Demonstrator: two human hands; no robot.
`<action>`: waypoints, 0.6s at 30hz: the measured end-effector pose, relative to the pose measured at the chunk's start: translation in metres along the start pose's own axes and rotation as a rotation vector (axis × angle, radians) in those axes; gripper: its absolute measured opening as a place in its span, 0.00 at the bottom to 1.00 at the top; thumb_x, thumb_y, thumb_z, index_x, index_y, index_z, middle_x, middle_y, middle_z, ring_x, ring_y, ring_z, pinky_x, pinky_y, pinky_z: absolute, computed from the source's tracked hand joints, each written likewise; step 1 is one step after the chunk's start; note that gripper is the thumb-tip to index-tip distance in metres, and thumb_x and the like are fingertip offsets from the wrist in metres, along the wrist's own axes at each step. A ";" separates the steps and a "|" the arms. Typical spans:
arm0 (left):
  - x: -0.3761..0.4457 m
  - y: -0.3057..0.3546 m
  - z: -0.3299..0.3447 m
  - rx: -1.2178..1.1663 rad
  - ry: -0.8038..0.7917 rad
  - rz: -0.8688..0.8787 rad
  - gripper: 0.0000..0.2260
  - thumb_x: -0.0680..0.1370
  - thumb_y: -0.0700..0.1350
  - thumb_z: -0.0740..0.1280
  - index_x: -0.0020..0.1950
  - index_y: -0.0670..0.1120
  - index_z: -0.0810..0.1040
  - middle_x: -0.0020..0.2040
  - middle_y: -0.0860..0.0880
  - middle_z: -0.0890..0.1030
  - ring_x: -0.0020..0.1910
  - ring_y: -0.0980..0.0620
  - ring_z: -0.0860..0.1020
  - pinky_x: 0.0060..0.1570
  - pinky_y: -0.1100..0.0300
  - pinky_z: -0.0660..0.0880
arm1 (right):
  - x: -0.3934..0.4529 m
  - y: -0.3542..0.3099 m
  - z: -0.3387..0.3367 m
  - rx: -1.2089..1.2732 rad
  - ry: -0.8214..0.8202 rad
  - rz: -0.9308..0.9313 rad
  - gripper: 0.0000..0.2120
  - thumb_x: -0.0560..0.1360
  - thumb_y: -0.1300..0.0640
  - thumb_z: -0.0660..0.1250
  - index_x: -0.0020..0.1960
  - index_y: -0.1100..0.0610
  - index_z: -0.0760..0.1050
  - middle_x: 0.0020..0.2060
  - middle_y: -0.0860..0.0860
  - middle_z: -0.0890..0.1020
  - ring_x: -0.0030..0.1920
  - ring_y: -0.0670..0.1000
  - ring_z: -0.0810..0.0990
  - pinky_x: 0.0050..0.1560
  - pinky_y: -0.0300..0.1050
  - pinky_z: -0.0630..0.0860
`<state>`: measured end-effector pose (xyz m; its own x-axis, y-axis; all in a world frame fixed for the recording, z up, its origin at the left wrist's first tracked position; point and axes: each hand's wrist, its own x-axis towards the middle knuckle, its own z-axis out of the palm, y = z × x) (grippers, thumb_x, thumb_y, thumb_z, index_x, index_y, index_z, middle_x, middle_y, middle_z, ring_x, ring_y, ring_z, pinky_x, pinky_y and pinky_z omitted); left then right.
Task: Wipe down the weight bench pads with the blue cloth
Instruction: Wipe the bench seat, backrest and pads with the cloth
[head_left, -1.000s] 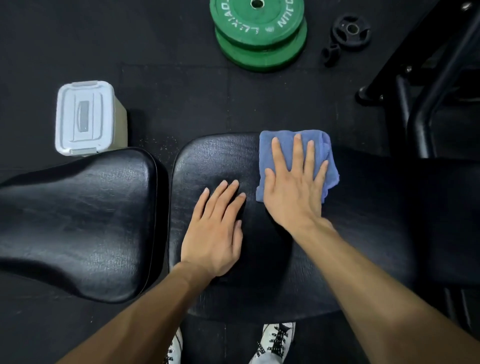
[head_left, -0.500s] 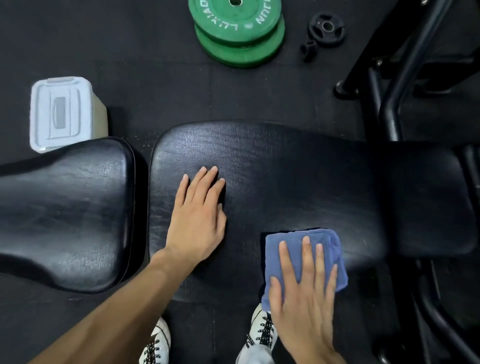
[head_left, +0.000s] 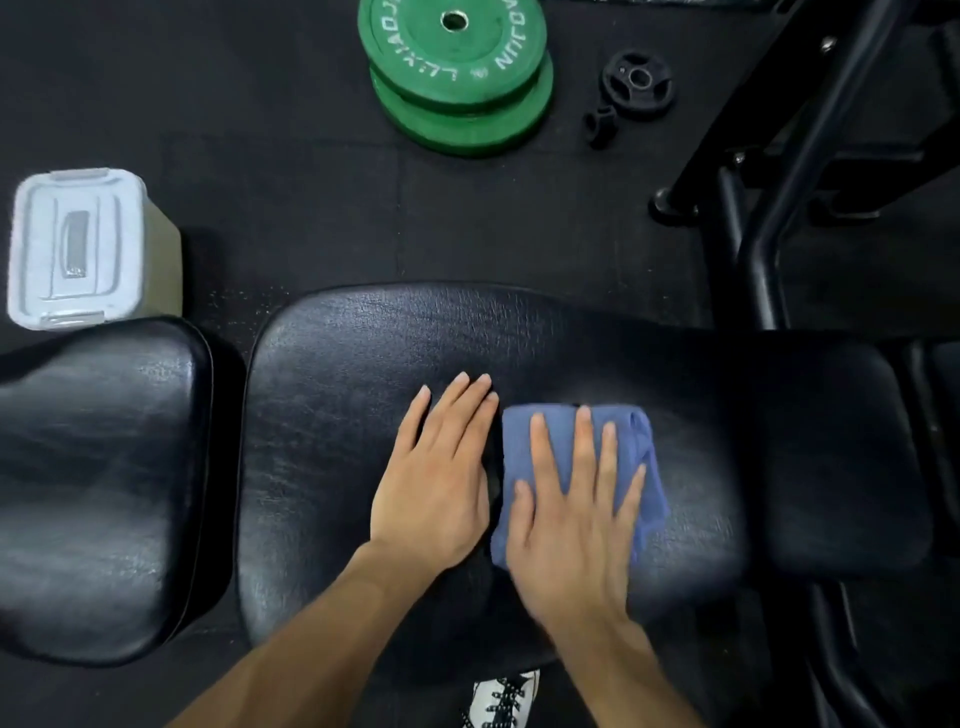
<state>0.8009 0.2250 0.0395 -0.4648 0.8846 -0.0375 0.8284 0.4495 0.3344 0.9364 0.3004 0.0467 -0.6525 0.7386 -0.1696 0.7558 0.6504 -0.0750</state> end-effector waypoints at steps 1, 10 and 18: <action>0.000 0.000 0.000 -0.007 -0.003 0.001 0.28 0.78 0.43 0.54 0.79 0.40 0.67 0.82 0.45 0.63 0.83 0.48 0.57 0.79 0.41 0.59 | 0.020 -0.001 -0.002 -0.006 0.000 0.007 0.32 0.82 0.46 0.52 0.84 0.48 0.51 0.84 0.58 0.50 0.84 0.60 0.45 0.79 0.71 0.51; 0.001 -0.001 0.000 0.005 -0.037 -0.004 0.30 0.77 0.42 0.54 0.80 0.42 0.64 0.82 0.46 0.62 0.83 0.48 0.55 0.81 0.43 0.54 | 0.136 0.003 -0.014 0.033 0.004 -0.011 0.30 0.83 0.43 0.48 0.84 0.45 0.47 0.84 0.57 0.50 0.84 0.60 0.45 0.80 0.69 0.46; 0.000 0.002 -0.003 0.028 -0.030 -0.011 0.30 0.76 0.42 0.54 0.80 0.41 0.65 0.82 0.46 0.63 0.83 0.47 0.57 0.80 0.42 0.55 | 0.107 0.015 -0.013 0.037 0.046 -0.054 0.31 0.82 0.42 0.44 0.84 0.47 0.49 0.84 0.57 0.51 0.84 0.59 0.46 0.80 0.67 0.49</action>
<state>0.8020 0.2255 0.0432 -0.4646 0.8828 -0.0689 0.8320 0.4618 0.3075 0.8769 0.3914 0.0399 -0.6932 0.7108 -0.1193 0.7207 0.6829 -0.1189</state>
